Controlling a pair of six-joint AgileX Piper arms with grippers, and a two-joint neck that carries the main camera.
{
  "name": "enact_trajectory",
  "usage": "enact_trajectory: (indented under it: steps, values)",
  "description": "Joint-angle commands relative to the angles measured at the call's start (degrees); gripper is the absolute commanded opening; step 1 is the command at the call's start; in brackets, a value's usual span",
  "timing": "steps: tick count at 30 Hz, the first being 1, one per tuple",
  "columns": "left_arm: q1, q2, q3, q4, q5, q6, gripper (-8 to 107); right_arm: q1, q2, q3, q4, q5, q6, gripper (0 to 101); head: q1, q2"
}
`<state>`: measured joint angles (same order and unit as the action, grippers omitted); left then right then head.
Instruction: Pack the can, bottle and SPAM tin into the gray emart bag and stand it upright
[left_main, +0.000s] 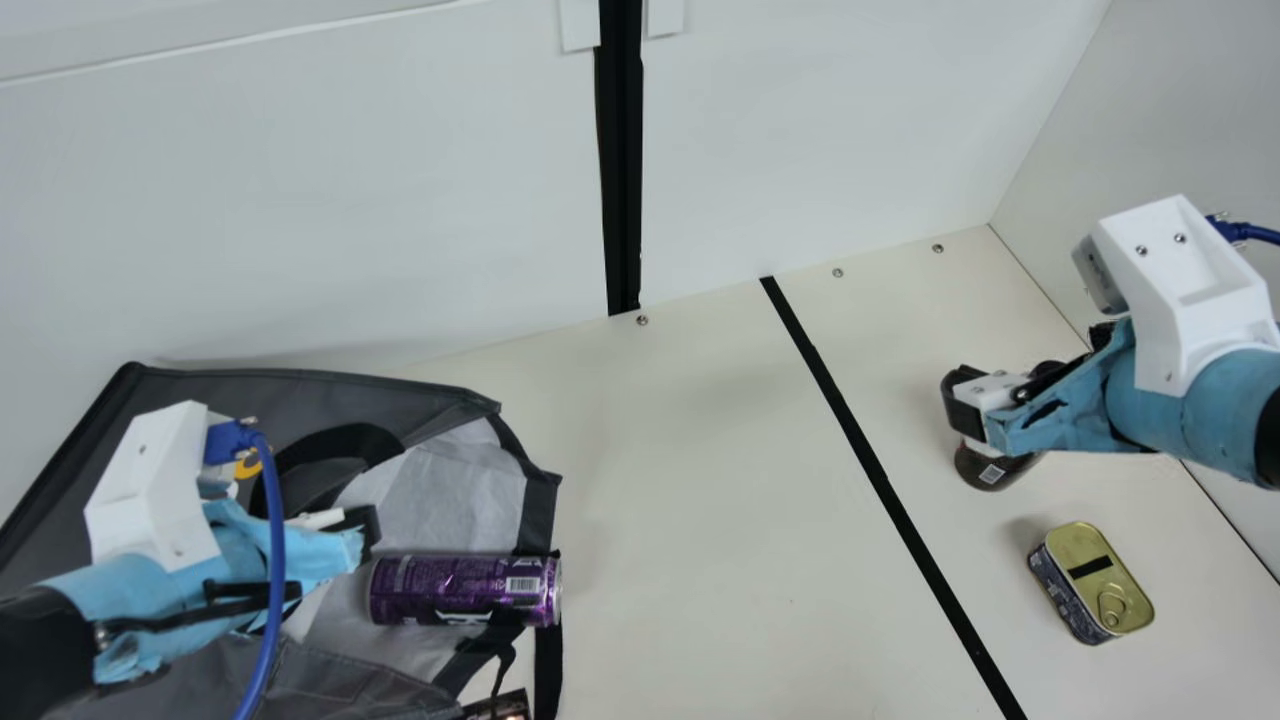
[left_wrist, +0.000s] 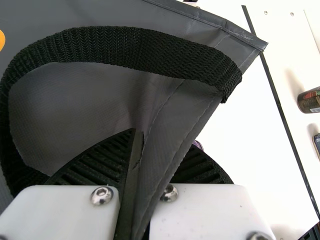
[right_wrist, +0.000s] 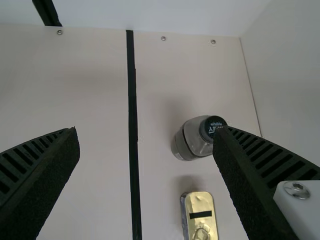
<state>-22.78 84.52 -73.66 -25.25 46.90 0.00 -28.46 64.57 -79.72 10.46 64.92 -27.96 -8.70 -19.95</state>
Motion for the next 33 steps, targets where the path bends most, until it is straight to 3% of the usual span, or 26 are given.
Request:
enact_trajectory:
  steps: [1, 11, 33]
  values:
    - [0.0, 0.0, 0.0, 0.0, 0.0, 0.0, -8, 0.1, 0.0, -0.7, -1.6, 1.1, 1.4, 95, -1.3, 0.0]
    - [0.0, 0.0, 0.0, 0.0, 0.0, 0.0, -8, -0.4, -0.1, -3.8, -5.1, 4.9, 4.7, 95, -1.3, 0.0]
    - [0.0, 0.0, 0.0, 0.0, 0.0, 0.0, -8, -4.0, -2.8, -1.3, -5.6, 5.0, 5.7, 95, -1.3, 0.0]
